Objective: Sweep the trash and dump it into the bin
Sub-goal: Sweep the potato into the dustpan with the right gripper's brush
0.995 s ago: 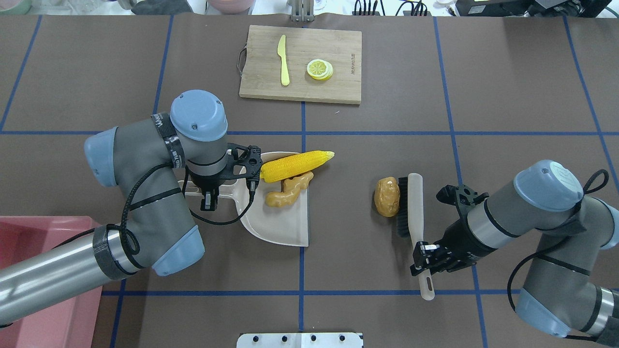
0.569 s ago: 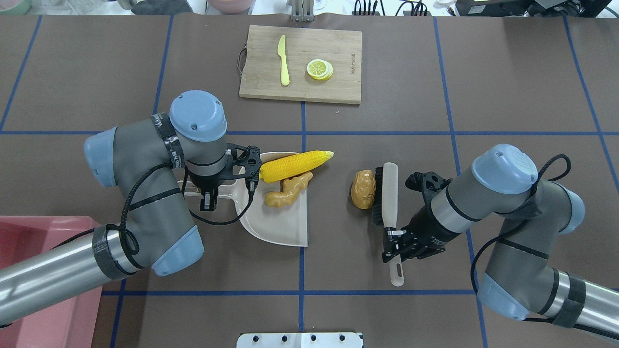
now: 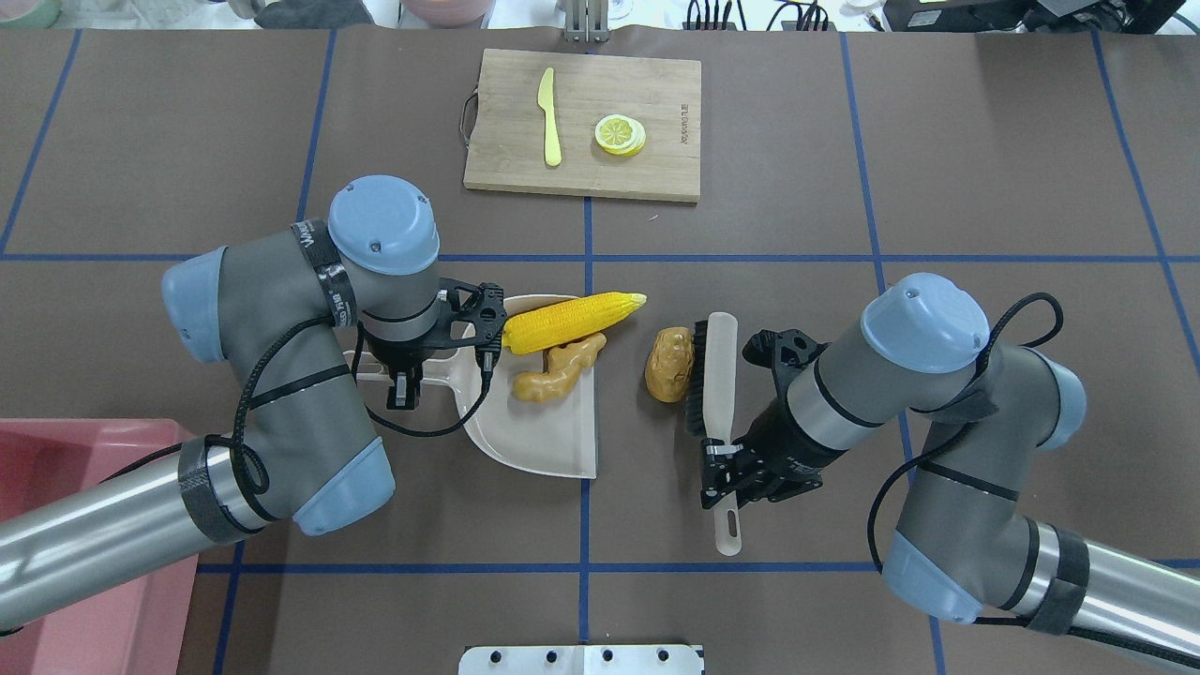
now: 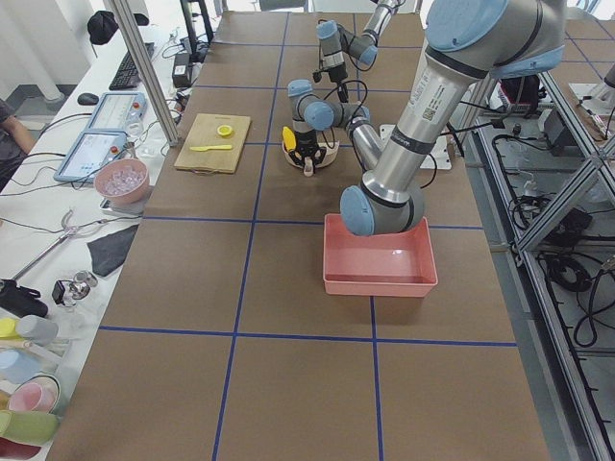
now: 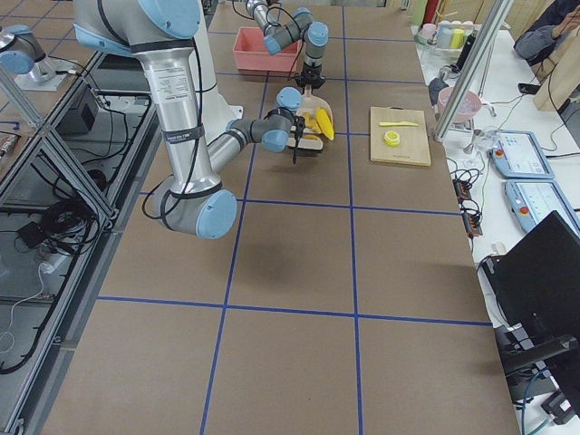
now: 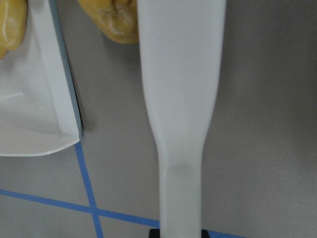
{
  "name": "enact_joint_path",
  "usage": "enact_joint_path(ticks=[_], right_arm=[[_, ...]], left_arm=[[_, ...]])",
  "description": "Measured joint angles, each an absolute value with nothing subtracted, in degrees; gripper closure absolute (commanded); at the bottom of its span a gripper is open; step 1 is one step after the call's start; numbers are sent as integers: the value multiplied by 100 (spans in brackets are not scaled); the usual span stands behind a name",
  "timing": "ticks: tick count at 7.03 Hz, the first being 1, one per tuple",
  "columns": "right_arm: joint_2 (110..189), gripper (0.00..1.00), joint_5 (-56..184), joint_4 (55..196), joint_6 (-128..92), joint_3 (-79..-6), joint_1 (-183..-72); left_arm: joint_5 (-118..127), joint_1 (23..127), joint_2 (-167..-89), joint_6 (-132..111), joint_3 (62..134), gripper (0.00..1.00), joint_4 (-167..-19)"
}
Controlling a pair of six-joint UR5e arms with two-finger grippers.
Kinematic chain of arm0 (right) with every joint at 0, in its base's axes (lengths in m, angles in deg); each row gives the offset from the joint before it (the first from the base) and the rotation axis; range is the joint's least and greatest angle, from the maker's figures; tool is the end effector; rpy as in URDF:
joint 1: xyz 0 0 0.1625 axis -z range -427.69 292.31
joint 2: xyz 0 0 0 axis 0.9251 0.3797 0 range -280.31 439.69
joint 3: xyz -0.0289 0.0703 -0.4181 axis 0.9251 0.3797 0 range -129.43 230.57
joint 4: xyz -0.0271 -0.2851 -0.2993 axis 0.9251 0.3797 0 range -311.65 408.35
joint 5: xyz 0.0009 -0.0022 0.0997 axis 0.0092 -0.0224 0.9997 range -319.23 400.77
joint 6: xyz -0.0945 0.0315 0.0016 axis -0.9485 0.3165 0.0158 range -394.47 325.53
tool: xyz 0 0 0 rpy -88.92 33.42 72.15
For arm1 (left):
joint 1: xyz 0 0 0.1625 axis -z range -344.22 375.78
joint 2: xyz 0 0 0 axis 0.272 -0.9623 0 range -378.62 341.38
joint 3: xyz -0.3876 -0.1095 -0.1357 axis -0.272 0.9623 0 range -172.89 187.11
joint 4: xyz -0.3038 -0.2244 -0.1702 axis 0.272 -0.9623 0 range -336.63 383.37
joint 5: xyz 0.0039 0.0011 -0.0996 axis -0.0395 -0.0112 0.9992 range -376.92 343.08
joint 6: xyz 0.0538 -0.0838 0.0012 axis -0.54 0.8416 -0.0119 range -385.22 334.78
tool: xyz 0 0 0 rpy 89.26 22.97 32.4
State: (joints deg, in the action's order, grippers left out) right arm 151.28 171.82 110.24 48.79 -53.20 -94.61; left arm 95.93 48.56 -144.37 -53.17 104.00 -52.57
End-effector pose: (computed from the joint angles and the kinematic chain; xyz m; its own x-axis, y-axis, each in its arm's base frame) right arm -0.4871 -0.3236 0.3074 0.4192 0.1137 0.9008 0.2178 0.9506 -0.2214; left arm 0.5106 -0.4412 0.2745 -0.0433 0.9961 -0.0769 -0.8128 0.0096 0.5825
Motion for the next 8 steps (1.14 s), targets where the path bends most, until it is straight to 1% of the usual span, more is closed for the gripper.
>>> enact_joint_path(ticks=[5, 8], right_arm=[[14584, 100, 17061, 11017, 4946, -4754, -9373], [14400, 100, 17053, 11020, 5064, -4641, -9370]], left_arm=[[9593, 4859, -14422, -5317, 10396, 100, -5248], [9593, 4864, -14429, -5317, 10396, 100, -5248]])
